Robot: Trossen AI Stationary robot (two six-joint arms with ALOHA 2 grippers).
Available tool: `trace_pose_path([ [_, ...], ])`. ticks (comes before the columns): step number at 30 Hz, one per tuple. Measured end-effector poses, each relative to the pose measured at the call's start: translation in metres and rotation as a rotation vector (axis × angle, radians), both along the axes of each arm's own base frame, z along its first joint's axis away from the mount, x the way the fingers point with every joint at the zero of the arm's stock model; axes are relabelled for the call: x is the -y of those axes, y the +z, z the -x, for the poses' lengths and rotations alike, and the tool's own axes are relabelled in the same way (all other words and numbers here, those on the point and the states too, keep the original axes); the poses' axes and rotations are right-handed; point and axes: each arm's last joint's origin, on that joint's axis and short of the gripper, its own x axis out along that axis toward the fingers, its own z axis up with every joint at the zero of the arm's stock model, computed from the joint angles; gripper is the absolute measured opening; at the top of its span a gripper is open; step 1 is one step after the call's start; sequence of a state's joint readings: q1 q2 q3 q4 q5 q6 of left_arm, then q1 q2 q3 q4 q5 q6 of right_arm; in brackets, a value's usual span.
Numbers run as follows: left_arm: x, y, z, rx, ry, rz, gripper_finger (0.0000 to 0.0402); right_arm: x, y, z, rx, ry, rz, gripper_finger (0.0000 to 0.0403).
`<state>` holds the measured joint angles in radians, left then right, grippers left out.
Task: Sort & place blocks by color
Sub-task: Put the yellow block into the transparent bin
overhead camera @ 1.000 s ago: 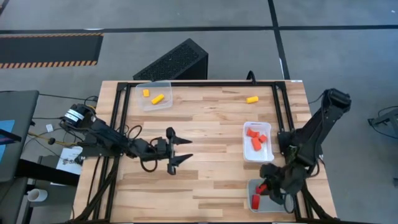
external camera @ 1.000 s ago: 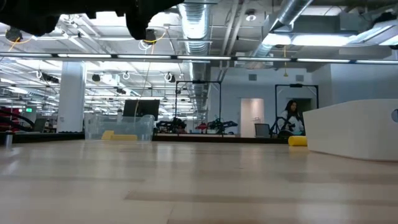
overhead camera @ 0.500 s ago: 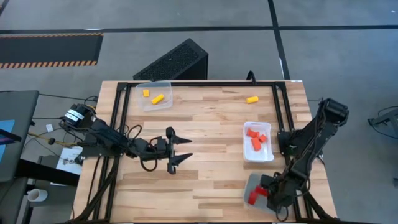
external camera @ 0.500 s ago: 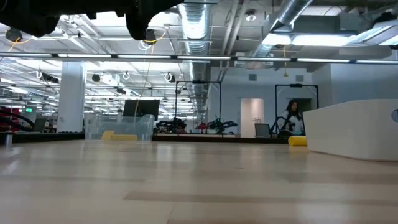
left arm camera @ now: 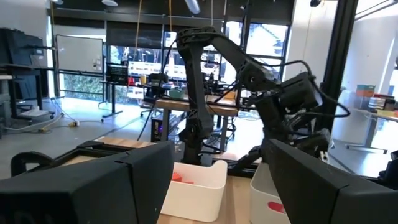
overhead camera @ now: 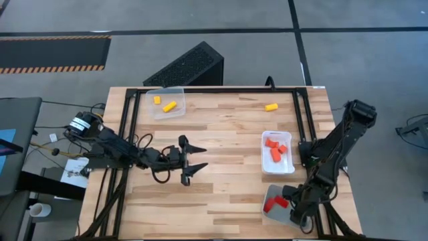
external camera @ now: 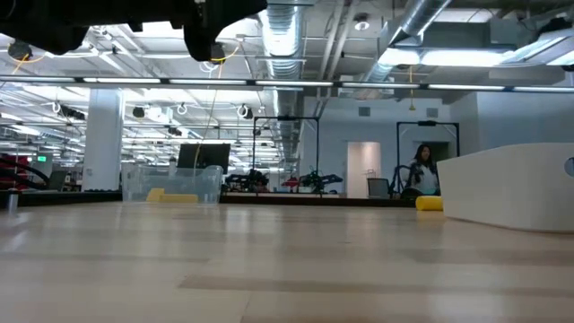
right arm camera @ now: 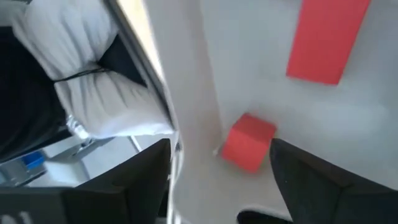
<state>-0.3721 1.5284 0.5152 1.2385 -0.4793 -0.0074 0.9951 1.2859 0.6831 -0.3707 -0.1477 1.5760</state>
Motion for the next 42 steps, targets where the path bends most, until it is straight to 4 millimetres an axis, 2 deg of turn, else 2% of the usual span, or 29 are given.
trace_pose_path([
  [5, -0.007, 0.000, -0.002, 0.000, 0.026, -0.006, 0.0244, 0.001, 0.022, -0.001, 0.049, 0.020, -0.045, 0.0286],
  [10, -0.030, 0.001, -0.009, 0.008, 0.050, -0.037, 0.0244, 0.017, 0.053, -0.013, 0.306, 0.030, -0.026, 0.0286],
  [18, -0.106, -0.002, -0.018, 0.000, 0.006, 0.027, 0.0244, 0.080, 0.093, -0.027, 0.723, 0.030, 0.157, 0.0286],
  [23, -0.132, -0.006, -0.016, -0.034, 0.050, 0.080, 0.0244, 0.115, 0.105, -0.032, 0.881, 0.036, 0.349, 0.0286],
  [27, -0.137, -0.007, -0.015, -0.043, 0.067, 0.087, 0.0244, 0.135, 0.108, -0.036, 0.946, 0.019, 0.520, 0.0286],
  [31, -0.140, -0.006, -0.014, -0.029, 0.094, 0.088, 0.0244, 0.153, 0.099, -0.039, 0.950, -0.023, 0.643, 0.0286],
  [38, -0.152, -0.006, -0.012, -0.023, 0.153, 0.093, 0.0244, 0.185, 0.074, -0.032, 0.957, -0.113, 0.671, 0.0286],
  [42, -0.159, -0.004, -0.011, -0.007, 0.178, 0.092, 0.0244, 0.198, 0.070, -0.020, 0.969, -0.185, 0.719, 0.0286],
])
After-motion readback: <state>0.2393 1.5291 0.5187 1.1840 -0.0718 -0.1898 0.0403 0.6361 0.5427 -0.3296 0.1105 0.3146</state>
